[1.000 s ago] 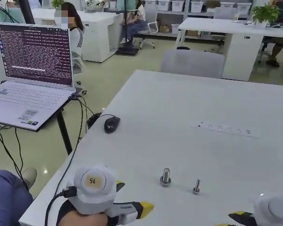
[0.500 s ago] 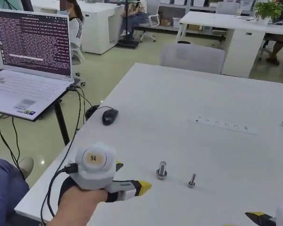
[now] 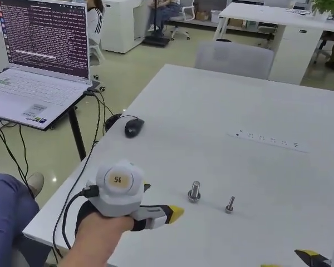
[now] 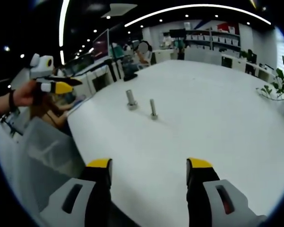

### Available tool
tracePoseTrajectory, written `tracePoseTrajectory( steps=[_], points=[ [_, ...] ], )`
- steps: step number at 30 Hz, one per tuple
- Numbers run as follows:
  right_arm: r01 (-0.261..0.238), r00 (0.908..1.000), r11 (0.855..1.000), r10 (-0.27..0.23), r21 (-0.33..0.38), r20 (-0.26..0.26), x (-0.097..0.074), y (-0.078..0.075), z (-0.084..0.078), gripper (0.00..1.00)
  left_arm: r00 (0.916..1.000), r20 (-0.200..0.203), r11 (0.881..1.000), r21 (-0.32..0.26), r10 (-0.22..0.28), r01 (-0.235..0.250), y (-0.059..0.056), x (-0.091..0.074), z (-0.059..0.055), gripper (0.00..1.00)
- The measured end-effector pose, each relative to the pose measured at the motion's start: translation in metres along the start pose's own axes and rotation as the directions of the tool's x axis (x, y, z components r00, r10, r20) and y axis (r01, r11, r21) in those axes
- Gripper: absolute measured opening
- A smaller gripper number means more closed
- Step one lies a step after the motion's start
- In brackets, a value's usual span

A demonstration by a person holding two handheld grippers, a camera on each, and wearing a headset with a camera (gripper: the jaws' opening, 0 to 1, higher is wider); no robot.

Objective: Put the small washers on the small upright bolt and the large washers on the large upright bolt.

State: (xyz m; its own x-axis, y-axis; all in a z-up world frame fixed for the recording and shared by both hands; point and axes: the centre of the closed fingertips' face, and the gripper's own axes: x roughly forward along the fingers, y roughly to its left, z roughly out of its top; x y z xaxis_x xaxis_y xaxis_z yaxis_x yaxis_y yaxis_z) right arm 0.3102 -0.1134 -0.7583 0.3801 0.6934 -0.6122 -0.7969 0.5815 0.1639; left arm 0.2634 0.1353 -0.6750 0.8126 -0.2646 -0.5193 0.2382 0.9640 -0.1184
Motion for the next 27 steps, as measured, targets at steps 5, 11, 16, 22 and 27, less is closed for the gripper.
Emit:
tracePoseTrajectory(
  steps=[5,11,16,22,27],
  points=[
    [0.007,0.9999,1.000,-0.008,0.012,0.015,-0.001,0.001,0.002,0.67,1.0000,0.008,1.000,0.003,-0.001,0.001,0.002,-0.001,0.003,0.61],
    [0.010,0.9994,1.000,-0.011,0.017,0.034,-0.001,0.002,0.008,0.69,1.0000,0.000,1.000,0.018,-0.002,0.002,0.001,-0.001,0.001,0.61],
    [0.009,0.9993,1.000,-0.010,0.019,0.037,0.000,0.006,0.009,0.69,1.0000,-0.001,1.000,0.020,-0.003,0.003,0.000,0.000,0.001,0.61],
    [0.019,0.9987,0.999,-0.021,0.030,0.046,-0.002,0.005,0.009,0.69,1.0000,-0.001,1.000,0.024,0.000,0.000,0.000,0.000,0.002,0.61],
    [0.020,0.9984,0.999,-0.022,0.031,0.053,-0.004,0.003,0.010,0.69,1.0000,-0.004,1.000,0.029,0.000,0.000,-0.003,0.002,0.003,0.61]
  ],
)
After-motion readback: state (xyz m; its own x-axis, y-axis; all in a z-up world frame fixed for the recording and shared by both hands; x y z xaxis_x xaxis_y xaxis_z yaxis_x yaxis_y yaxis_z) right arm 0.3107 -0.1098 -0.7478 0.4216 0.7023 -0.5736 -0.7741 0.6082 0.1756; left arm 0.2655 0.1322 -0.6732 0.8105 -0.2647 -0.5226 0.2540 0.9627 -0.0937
